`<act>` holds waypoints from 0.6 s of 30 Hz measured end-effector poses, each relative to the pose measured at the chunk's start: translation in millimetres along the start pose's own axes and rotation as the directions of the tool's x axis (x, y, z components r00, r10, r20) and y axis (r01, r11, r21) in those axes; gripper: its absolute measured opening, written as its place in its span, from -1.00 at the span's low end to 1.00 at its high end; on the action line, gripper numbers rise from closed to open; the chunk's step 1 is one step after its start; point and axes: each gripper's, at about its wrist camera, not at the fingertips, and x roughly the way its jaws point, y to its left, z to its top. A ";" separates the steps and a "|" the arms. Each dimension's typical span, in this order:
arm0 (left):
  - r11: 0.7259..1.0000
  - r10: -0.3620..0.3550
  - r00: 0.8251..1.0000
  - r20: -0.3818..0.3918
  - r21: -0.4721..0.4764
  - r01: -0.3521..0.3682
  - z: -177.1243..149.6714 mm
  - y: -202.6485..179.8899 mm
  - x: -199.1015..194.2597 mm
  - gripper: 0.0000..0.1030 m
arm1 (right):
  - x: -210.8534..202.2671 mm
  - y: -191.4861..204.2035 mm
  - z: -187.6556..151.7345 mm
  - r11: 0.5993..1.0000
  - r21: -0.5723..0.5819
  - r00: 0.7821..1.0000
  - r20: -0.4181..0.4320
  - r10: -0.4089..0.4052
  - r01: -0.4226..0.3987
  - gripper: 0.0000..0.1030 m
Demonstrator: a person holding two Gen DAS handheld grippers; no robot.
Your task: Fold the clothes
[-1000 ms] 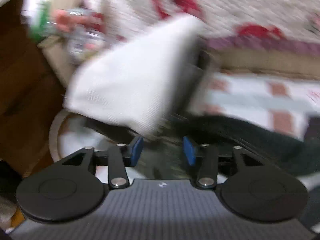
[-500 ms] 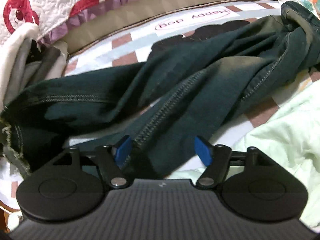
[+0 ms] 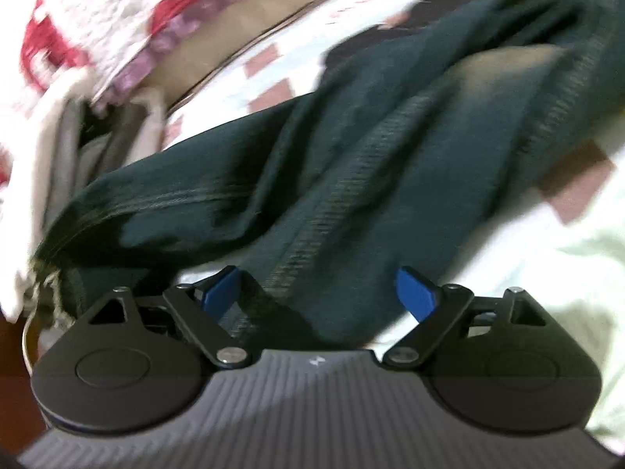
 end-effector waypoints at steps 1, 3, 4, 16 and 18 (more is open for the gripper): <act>0.999 0.007 1.000 -0.006 -0.039 -0.007 2.2 7.7 1.2 0.27 | 1.5 -0.4 -1.0 1.000 0.007 1.000 -0.009 0.019 -0.019 0.16; 0.994 0.014 1.000 -0.010 -0.110 -0.015 6.4 23.9 3.3 -0.47 | 5.5 -3.8 0.9 1.000 0.015 1.000 -0.015 0.011 -0.010 0.16; 0.990 0.016 1.000 -0.010 -0.140 -0.017 8.3 30.6 3.9 -0.57 | 7.7 -6.0 2.4 1.000 0.020 1.000 -0.019 0.007 -0.007 0.16; 0.962 0.139 0.981 0.139 -0.253 -0.101 40.5 58.9 -15.3 -0.74 | 45.5 -16.6 -0.8 0.997 -0.011 0.995 -0.060 -0.079 0.079 0.23; 0.953 0.121 0.983 0.138 -0.294 -0.076 44.2 66.8 -10.8 -0.75 | 31.2 -0.7 -3.1 0.993 -0.119 0.999 0.048 -0.020 0.026 -0.76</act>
